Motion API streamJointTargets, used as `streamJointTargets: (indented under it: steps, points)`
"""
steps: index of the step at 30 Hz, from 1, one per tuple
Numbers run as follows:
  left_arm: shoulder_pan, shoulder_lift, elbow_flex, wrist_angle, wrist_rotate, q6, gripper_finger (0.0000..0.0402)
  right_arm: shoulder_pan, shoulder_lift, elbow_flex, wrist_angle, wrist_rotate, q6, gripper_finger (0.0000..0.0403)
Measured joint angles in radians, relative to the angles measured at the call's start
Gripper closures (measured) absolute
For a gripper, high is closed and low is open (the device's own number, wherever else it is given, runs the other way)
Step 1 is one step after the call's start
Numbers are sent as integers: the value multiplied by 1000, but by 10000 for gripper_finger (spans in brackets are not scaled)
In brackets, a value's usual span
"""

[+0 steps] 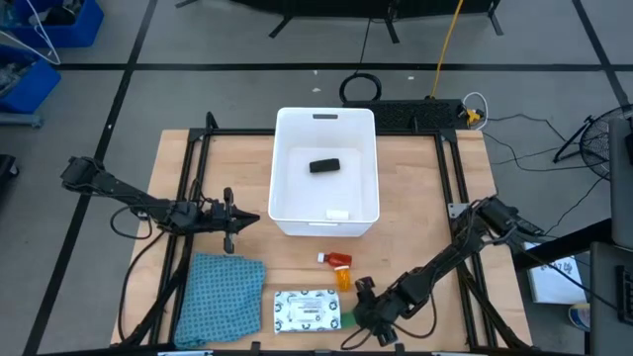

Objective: Pick & place medical supplies in basket/bin
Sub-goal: Put the green bandage into the bin

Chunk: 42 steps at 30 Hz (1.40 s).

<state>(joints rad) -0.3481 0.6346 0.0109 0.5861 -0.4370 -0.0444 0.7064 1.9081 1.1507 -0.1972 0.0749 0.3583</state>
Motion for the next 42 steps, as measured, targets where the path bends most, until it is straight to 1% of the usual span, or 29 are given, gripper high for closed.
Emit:
streamJointTargets:
  steps: [2, 5, 9, 12, 14, 16, 20, 22, 23, 26, 30, 33, 35, 37, 39, 42]
  points:
    - [0, 0, 0, 0, 0, 1, 376, -7, -3, 0, 1, -16, -15, 193]
    - [0, 0, 0, 0, 0, 2, 376, -13, -22, -1, -7, -25, -46, 250]
    - [0, 0, 0, 0, 0, 2, 376, -18, -79, -1, -9, -25, -108, 324]
    - [0, 0, 0, 0, 0, 2, 376, -19, -147, -21, 13, -22, -146, 354]
    - [0, 0, 0, 0, 0, 2, 376, -18, -211, -57, 48, 8, -175, 359]
    - [0, 0, 0, 0, 0, 2, 376, -19, -291, -120, 123, 29, -213, 354]
    - [0, 0, 0, 0, 0, -2, 376, -47, -493, -323, 398, 33, -258, 336]
    - [0, 0, 0, 0, 0, -4, 376, -55, -602, -431, 514, 34, -282, 339]
    - [0, 0, 0, -3, 0, -8, 376, -55, -658, -476, 538, 34, -295, 344]
    - [0, 0, 0, -8, 0, -10, 376, -52, -823, -558, 502, 57, -326, 359]
    - [0, 0, 0, -8, 0, -6, 376, -63, -1021, -618, 468, 112, -373, 360]
    - [0, 0, 0, -7, -2, -6, 376, -84, -1152, -619, 332, 213, -386, 353]
    - [0, 0, 0, -7, -4, -6, 376, -105, -1213, -622, 244, 244, -396, 350]
    - [0, 0, 0, -7, -5, -8, 376, -120, -1262, -649, 268, 217, -425, 352]
    - [0, 0, 0, -7, -5, -10, 376, -134, -1313, -690, 347, 182, -465, 356]
    - [0, 0, 0, -7, -6, -10, 376, -170, -1389, -768, 389, 206, -482, 357]
